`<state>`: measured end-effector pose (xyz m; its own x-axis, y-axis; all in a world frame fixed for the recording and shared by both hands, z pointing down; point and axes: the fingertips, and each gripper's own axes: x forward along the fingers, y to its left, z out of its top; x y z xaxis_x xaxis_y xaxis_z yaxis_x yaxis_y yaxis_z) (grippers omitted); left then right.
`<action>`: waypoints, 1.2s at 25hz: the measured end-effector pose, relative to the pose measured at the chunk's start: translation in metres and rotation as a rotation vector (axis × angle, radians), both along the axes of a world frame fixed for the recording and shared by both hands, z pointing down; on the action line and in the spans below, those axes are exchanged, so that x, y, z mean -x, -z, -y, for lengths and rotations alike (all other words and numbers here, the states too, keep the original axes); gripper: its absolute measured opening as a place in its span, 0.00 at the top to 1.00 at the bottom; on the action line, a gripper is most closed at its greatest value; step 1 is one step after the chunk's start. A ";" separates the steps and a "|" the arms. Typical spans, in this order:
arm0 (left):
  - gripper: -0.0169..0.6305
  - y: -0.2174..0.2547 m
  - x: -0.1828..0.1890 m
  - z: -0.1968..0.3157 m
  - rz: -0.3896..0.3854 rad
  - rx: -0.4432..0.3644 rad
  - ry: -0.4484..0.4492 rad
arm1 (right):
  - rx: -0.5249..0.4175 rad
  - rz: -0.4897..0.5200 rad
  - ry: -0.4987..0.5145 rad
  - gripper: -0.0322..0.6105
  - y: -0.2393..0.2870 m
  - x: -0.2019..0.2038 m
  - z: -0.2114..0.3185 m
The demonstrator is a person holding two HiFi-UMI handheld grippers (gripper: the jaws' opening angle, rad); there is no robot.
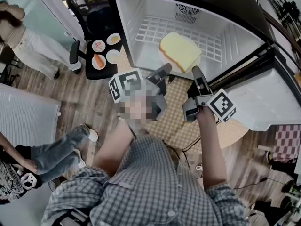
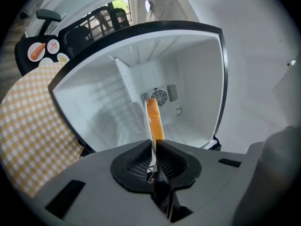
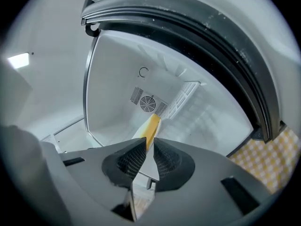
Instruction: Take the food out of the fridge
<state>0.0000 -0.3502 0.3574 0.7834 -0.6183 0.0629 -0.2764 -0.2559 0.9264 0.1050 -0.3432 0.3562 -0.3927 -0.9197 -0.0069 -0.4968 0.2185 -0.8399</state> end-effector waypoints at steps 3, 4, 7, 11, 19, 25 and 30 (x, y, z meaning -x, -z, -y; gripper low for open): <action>0.92 -0.001 -0.005 -0.013 0.000 0.003 -0.009 | 0.008 -0.007 -0.008 0.88 -0.003 -0.006 -0.014; 0.92 -0.002 -0.007 -0.018 0.000 0.006 -0.011 | 0.009 -0.009 -0.007 0.88 -0.005 -0.008 -0.019; 0.93 -0.005 -0.012 -0.031 0.007 0.003 -0.016 | 0.010 0.009 -0.001 0.88 -0.008 -0.012 -0.032; 0.93 -0.009 -0.020 -0.049 0.004 0.006 -0.032 | 0.013 0.019 0.009 0.88 -0.009 -0.017 -0.051; 0.93 -0.023 -0.034 -0.082 0.007 0.020 -0.078 | 0.051 -0.013 0.009 0.88 -0.024 -0.031 -0.087; 0.93 -0.043 -0.039 -0.098 0.050 0.027 -0.117 | 0.096 -0.011 0.007 0.88 -0.048 -0.035 -0.106; 0.93 -0.071 -0.038 -0.106 0.104 0.057 -0.153 | 0.156 0.019 0.006 0.88 -0.075 -0.030 -0.118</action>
